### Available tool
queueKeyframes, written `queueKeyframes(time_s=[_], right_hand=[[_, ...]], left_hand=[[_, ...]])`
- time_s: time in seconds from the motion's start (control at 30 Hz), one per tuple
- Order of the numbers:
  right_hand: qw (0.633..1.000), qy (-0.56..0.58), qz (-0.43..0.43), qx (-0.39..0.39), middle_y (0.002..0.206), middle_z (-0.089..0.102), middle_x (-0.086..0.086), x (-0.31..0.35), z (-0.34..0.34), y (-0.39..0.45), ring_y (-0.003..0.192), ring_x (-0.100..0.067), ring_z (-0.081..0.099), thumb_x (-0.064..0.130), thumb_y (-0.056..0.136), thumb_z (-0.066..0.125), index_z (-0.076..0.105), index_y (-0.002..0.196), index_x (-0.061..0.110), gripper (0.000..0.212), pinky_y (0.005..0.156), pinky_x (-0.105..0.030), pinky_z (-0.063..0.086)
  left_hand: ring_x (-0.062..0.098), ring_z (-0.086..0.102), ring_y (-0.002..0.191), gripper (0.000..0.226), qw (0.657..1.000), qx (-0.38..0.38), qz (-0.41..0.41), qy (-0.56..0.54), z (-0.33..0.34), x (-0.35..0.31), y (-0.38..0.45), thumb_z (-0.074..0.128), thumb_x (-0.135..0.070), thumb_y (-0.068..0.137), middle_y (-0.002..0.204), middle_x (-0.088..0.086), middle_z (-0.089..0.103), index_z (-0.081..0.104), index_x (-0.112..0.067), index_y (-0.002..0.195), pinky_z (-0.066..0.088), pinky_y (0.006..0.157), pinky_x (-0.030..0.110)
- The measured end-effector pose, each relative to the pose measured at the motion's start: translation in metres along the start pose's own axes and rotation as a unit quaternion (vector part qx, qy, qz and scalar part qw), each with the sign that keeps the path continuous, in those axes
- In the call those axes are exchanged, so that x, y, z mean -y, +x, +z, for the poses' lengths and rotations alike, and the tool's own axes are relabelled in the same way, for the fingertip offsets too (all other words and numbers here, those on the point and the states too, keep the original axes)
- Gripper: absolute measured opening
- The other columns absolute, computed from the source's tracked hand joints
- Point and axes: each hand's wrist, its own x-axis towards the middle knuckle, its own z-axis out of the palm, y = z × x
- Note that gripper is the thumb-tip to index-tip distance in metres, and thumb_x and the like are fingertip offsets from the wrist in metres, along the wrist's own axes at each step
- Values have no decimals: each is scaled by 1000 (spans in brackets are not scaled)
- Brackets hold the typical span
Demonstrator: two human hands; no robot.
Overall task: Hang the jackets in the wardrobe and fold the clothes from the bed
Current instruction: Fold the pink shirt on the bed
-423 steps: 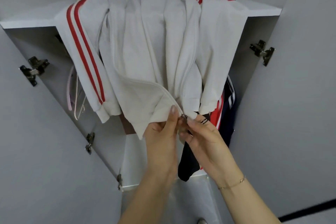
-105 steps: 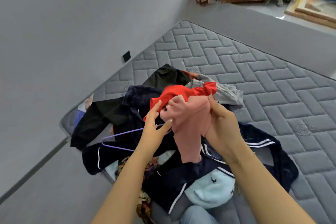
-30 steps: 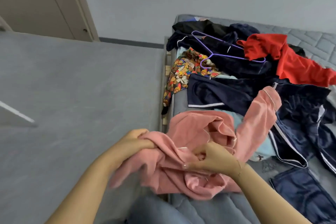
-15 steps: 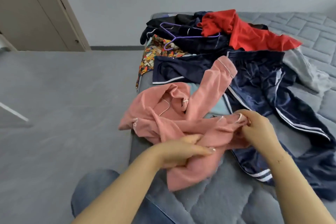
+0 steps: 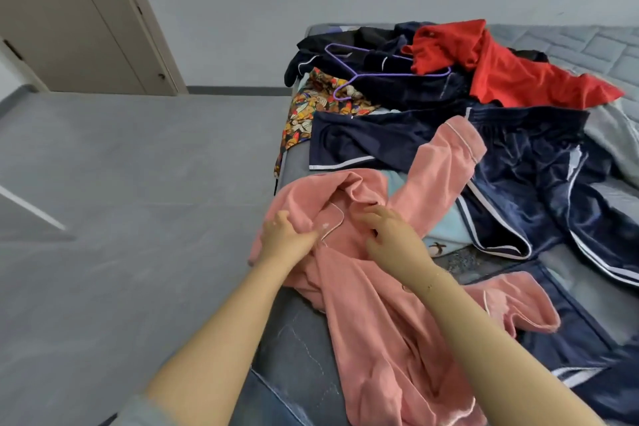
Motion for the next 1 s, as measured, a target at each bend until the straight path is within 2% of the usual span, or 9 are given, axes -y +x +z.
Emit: queueKeyframes(time_s=[0.1,0.23,0.3,0.4,0.5,0.6,0.7,0.77,1.0], right_hand=[[994,-69,64,-53,141,42,-6,-16,12,27,128,-34,42,27,89,57,48,139,18,51,102,-42,35],[985,-132,112,-6,127,50,-3,-41,24,43,118,-32,46,42,88,61,37,145,26,64,90,-40,36],[988,-113,86,-67,111,60,-2,-47,25,44,108,-31,52,40,89,61,53,134,27,47,82,-38,31],[991,-26,69,-115,107,67,-3,-40,23,46,105,-30,58,34,90,64,64,120,20,33,82,-36,30],[986,59,44,-152,125,62,-9,-8,23,39,117,-32,56,18,89,66,62,124,9,37,98,-42,39],[977,153,-37,-144,117,61,6,49,29,5,110,-15,56,48,82,66,63,119,20,46,92,-37,45],[997,21,-75,0,122,53,14,94,58,-33,111,-11,50,71,73,57,47,134,31,74,89,-36,41],[996,-55,-45,59,127,54,5,101,72,-43,115,-23,52,54,80,59,43,137,26,65,89,-37,40],[983,125,47,-128,101,66,-7,83,23,-47,91,-30,61,7,76,59,66,102,10,28,77,-39,47]], left_hand=[[35,33,137,111,992,36,-43,112,20,-5,19,69,-66,69,151,14,23,12,-22,153,36,106,47],[35,55,111,25,994,-49,18,94,16,9,32,54,-35,92,123,15,54,53,-15,107,43,86,40],[34,61,100,27,999,-6,9,-46,1,19,36,56,-32,96,105,18,66,60,-5,93,45,80,37],[20,64,74,22,915,61,-78,-391,-41,26,25,55,-22,98,69,1,72,66,-10,84,51,59,25],[15,69,73,20,794,100,-117,-588,-85,33,3,47,-19,101,74,3,74,64,-11,98,58,53,25],[11,72,66,26,758,80,-96,-640,-114,32,-18,47,-17,100,76,4,75,69,-10,89,57,52,24],[7,70,58,28,745,22,-72,-663,-135,26,-38,49,-12,100,66,2,73,70,-9,80,55,49,20],[6,69,56,18,722,-16,-54,-689,-151,26,-48,51,-11,99,62,0,71,63,-8,85,56,51,20],[9,72,74,19,694,-81,88,-710,-187,32,-82,44,-21,103,77,-1,76,60,-12,96,59,64,24]])
